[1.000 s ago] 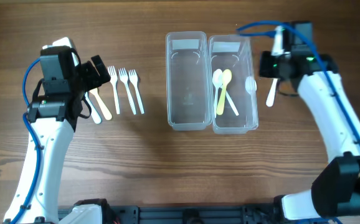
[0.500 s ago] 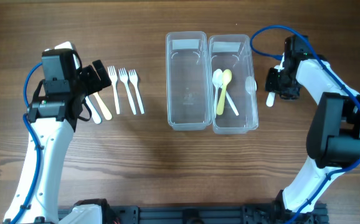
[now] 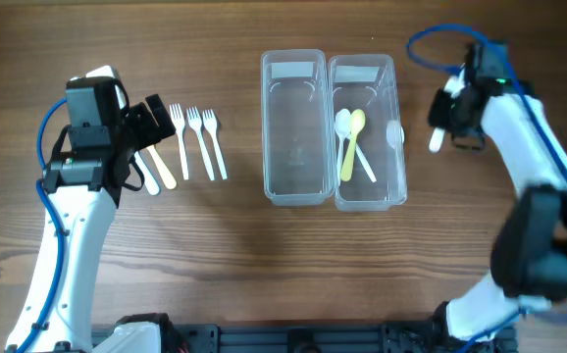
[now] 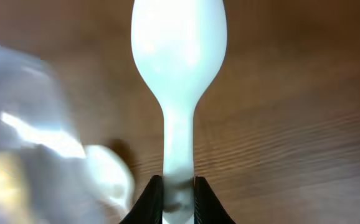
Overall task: Pack container
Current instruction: 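Grasp the last white spoon with the right gripper, then drop the white spoon into the right container and withdraw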
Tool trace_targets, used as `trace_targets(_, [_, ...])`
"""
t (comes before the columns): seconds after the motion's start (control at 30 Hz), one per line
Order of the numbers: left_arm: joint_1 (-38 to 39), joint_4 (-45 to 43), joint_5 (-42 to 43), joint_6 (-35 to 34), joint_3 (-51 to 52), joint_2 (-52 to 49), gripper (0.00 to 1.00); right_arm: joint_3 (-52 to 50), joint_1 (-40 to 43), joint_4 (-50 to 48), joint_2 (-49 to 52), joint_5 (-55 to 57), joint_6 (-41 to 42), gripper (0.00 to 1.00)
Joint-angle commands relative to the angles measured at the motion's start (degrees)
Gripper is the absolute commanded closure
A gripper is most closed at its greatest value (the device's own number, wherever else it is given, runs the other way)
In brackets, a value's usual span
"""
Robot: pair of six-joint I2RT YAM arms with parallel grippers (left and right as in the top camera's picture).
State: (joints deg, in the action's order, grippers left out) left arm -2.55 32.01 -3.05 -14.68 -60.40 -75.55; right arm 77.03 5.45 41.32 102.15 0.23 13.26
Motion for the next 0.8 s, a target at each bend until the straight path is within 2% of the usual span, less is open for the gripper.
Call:
trace_targets(0.0, [-0.31,-0.04,0.66,0.70,-1.11,-0.37,0.00,2.08,-1.51,0.28,-10.14,-7.37,0.28,0.90])
trace_targets(0.13, [-0.31,-0.09,0.66,0.70,-1.09,-0.37,0.00,1.57,-7.98,1.77,-11.15,-10.93,0.61,0.89])
trace_targets(0.17, [-0.31,-0.11,0.66,0.70,-1.11,-0.37,0.00,0.50,-10.67,1.57,-10.25,-8.74,0.76,0.85])
trace_targets(0.27, [-0.31,-0.11,0.66,0.70,-1.11,-0.39,0.00,-1.68,-14.34,0.46,-5.81,-7.32,3.32,0.84])
trace_targets(0.37, [-0.31,-0.57,0.66,0.70,-1.11,-0.37,0.00,-1.75,-16.98,0.68,0.37,-7.32,1.70,0.84])
trace_targets(0.4, [-0.31,-0.70,0.66,0.70,-1.11,-0.37,0.00,-1.73,-17.35,0.46,1.49,-7.02,0.00,0.80])
trace_targets(0.43, [-0.31,-0.74,0.66,0.70,-1.11,-0.37,0.00,-1.55,-17.25,-0.13,1.40,-6.03,-0.48,0.69])
trace_targets(0.47, [-0.31,-0.74,0.66,0.70,-1.11,-0.39,0.00,0.52,-16.33,0.07,-0.96,-5.75,-1.92,0.56])
trace_targets(0.57, [-0.31,-0.92,0.66,0.72,-1.11,-0.37,0.00,2.16,-12.33,-0.35,-8.37,1.09,-2.80,0.41])
trace_targets(0.6, [-0.31,-0.90,0.66,0.70,-1.09,-0.39,0.00,2.16,-7.13,0.11,-9.92,3.23,-2.97,0.39])
trace_targets(0.67, [-0.31,-0.90,0.66,0.70,-1.11,-0.37,0.00,1.16,0.46,1.79,-7.41,1.51,-2.80,0.40])
trace_targets(0.77, [-0.31,-0.94,0.63,0.72,-1.09,-0.37,0.00,-1.95,1.55,2.67,0.15,-3.08,-2.80,0.40])
